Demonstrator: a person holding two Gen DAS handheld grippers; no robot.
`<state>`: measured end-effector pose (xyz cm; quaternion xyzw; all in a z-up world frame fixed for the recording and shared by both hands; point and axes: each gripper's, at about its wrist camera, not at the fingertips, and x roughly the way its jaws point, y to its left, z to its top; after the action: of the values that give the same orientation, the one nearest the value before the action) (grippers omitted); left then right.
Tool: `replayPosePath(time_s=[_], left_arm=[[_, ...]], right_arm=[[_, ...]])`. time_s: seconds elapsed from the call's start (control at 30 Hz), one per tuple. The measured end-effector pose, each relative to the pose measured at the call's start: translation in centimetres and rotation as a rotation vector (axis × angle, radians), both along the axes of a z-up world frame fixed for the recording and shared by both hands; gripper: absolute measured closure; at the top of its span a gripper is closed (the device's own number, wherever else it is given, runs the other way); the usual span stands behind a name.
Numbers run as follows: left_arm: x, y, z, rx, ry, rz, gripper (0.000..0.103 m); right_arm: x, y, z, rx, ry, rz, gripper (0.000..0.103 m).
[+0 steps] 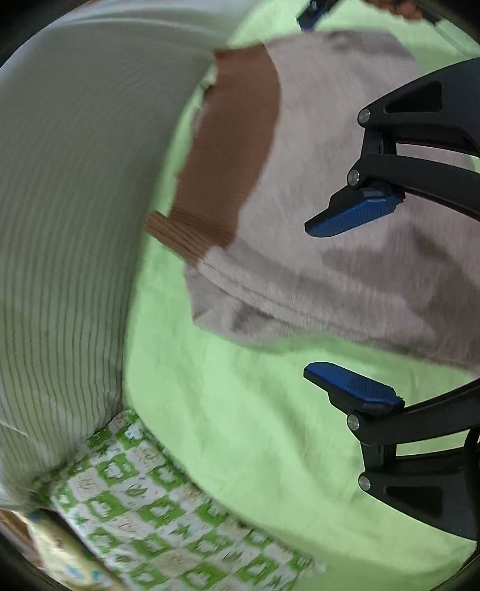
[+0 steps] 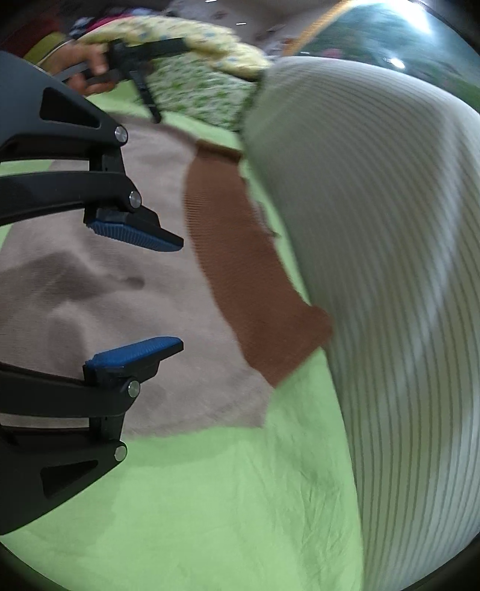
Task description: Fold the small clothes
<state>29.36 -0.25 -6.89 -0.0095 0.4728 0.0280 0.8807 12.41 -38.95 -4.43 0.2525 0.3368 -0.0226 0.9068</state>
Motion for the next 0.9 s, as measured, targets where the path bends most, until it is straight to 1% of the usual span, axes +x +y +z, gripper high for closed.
replayPosePath(time_s=[0.03,0.07,0.1,0.13,0.17,0.2,0.27,0.3,0.4,0.47,0.5,0.53,0.57,0.6,0.67,0.73,0.77,0.83,0.87,0.9], left_arm=[[0.0,-0.3,-0.3,0.038,-0.004,0.0,0.033],[0.1,-0.5,-0.7,0.088,-0.009,0.006,0.043],[0.2,-0.6,-1.0,0.108,-0.01,0.008,0.055],[0.4,-0.6,-1.6,0.123,0.012,0.011,0.079],[0.6,-0.4,-2.1,0.101,0.03,0.015,0.083],[0.6,-0.1,-2.3,0.089,0.033,0.025,0.084],[0.4,0.4,-2.7,0.098,0.028,0.049,0.087],[0.4,0.5,-2.9,0.102,0.027,0.056,0.087],[0.3,1.1,-3.5,0.096,0.038,0.071,0.087],[0.4,1.3,-3.7,0.091,0.041,0.079,0.087],[0.5,1.3,-3.9,0.092,0.045,0.081,0.087],[0.6,1.4,-4.0,0.096,0.051,0.087,0.083],[0.7,1.4,-4.1,0.098,0.056,0.096,0.077],[0.8,1.5,-3.9,0.093,0.061,0.109,0.074],[-0.1,2.4,-2.4,0.036,0.037,0.159,0.065],[-1.4,2.5,-0.3,-0.016,-0.013,0.169,0.065],[-2.0,2.2,0.6,-0.051,-0.036,0.156,0.063],[-2.8,1.0,2.2,-0.163,-0.074,0.09,0.055],[-2.9,-0.2,2.7,-0.223,-0.075,0.035,0.055],[-2.8,-1.3,2.7,-0.26,-0.065,-0.015,0.055]], right_arm=[[0.1,0.7,-0.2,-0.021,0.009,0.022,0.054],[0.2,1.3,-0.4,-0.033,0.013,0.037,0.054],[0.4,2.4,-0.5,-0.042,0.014,0.061,0.053],[0.7,3.3,-0.6,-0.047,0.012,0.092,0.054],[0.9,4.0,-0.7,-0.053,0.011,0.12,0.054],[1.2,5.0,-0.8,-0.062,0.008,0.158,0.053],[2.2,7.0,-1.0,-0.081,0.0,0.238,0.054],[3.0,7.8,-1.4,-0.086,0.01,0.275,0.054],[4.7,8.6,-2.4,-0.143,0.057,0.285,0.054],[6.1,7.7,-2.8,-0.204,0.083,0.232,0.054],[6.8,7.2,-3.0,-0.257,0.11,0.185,0.056],[7.3,6.2,-3.1,-0.281,0.126,0.134,0.056],[7.6,5.2,-3.2,-0.271,0.136,0.096,0.056],[7.8,4.4,-3.1,-0.259,0.14,0.067,0.056],[7.4,3.3,-2.3,-0.244,0.131,0.013,0.056],[6.4,2.6,-1.1,-0.19,0.075,0.007,0.054],[5.9,2.4,-0.5,-0.155,0.044,0.018,0.054],[5.7,2.9,0.2,-0.135,0.012,0.049,0.054],[5.5,3.3,0.3,-0.133,0.006,0.069,0.054],[5.7,3.9,0.4,-0.115,0.0,0.123,0.054]])
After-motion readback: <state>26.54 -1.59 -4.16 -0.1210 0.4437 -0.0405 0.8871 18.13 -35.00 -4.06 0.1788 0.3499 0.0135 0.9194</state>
